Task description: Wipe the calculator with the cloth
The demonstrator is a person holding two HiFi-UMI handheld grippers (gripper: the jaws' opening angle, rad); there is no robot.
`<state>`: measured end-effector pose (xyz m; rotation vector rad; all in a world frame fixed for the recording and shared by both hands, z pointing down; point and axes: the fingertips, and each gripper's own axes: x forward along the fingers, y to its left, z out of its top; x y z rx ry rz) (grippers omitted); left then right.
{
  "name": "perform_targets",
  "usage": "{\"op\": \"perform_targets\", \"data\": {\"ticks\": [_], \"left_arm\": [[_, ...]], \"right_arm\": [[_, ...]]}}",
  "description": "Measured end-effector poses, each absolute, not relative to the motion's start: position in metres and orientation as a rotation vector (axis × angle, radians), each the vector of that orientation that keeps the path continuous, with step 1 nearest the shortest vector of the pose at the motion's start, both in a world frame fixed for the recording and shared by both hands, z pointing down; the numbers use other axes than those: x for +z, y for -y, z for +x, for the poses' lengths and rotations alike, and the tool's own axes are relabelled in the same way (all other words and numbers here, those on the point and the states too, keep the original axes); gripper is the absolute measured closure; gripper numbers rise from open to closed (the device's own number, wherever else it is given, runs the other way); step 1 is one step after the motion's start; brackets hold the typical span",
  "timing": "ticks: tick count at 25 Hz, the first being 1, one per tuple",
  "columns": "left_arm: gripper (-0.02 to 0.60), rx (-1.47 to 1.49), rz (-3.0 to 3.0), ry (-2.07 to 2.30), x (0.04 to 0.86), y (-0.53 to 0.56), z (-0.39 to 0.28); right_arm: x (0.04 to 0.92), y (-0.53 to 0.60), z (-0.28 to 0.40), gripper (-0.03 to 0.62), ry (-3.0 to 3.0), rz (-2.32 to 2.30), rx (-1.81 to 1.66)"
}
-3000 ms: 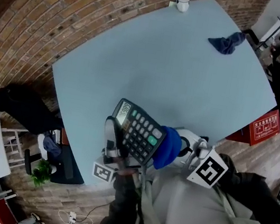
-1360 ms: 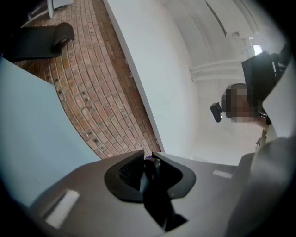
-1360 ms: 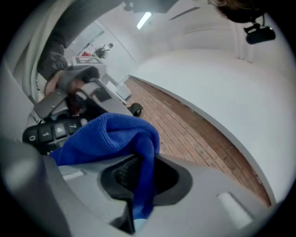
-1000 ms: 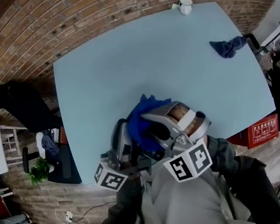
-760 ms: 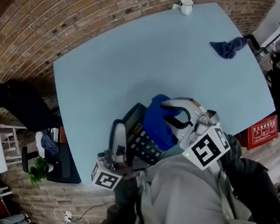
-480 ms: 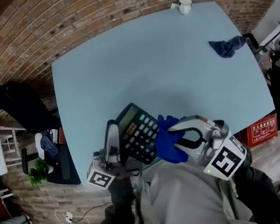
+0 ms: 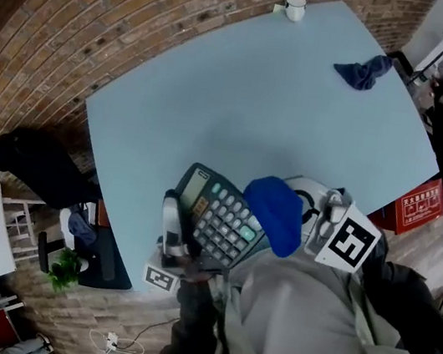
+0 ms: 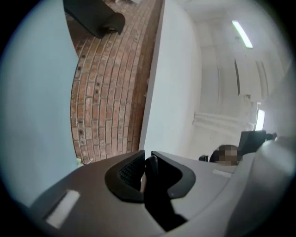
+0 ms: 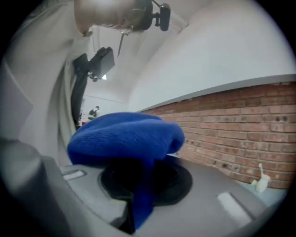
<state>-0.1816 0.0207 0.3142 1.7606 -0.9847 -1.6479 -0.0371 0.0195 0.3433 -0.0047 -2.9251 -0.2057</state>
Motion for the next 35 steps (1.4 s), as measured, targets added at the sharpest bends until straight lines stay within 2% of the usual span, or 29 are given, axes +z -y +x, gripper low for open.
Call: {"op": "perform_targets", "data": {"ticks": [4, 9, 11, 14, 16, 23, 26, 31, 35], "left_arm": [[0.540, -1.724, 1.693, 1.014, 0.317, -0.020, -0.198], [0.545, -1.696, 1.698, 0.944, 0.314, -0.010, -0.172], [0.545, -1.645, 1.746, 0.937, 0.310, -0.011, -0.166], [0.546, -1.585, 1.787, 0.937, 0.309, -0.013, -0.154], [0.546, -1.605, 1.757, 0.925, 0.313, -0.011, -0.150], [0.549, -1.689, 1.683, 0.924, 0.318, -0.008, -0.162], [0.551, -1.677, 1.701, 0.924, 0.315, -0.011, -0.161], [0.551, -1.591, 1.770, 0.952, 0.311, -0.011, -0.147], [0.554, -1.652, 1.729, 0.967, 0.315, -0.008, -0.152]], "right_arm": [[0.360, -0.075, -0.049, 0.539, 2.868, -0.188, -0.207], [0.359, -0.073, -0.073, 0.539, 2.897, -0.135, -0.214], [0.350, -0.047, -0.069, 0.539, 2.966, -0.009, -0.170], [0.332, 0.012, -0.049, 0.539, 3.064, 0.422, 0.113], [0.324, 0.029, -0.045, 0.539, 3.068, 0.520, 0.068], [0.350, -0.060, -0.072, 0.539, 2.914, -0.003, -0.279], [0.345, -0.049, -0.072, 0.539, 2.963, 0.040, -0.285], [0.329, 0.021, -0.057, 0.539, 3.047, 0.481, -0.035], [0.343, -0.014, -0.065, 0.539, 2.976, 0.256, -0.105]]}}
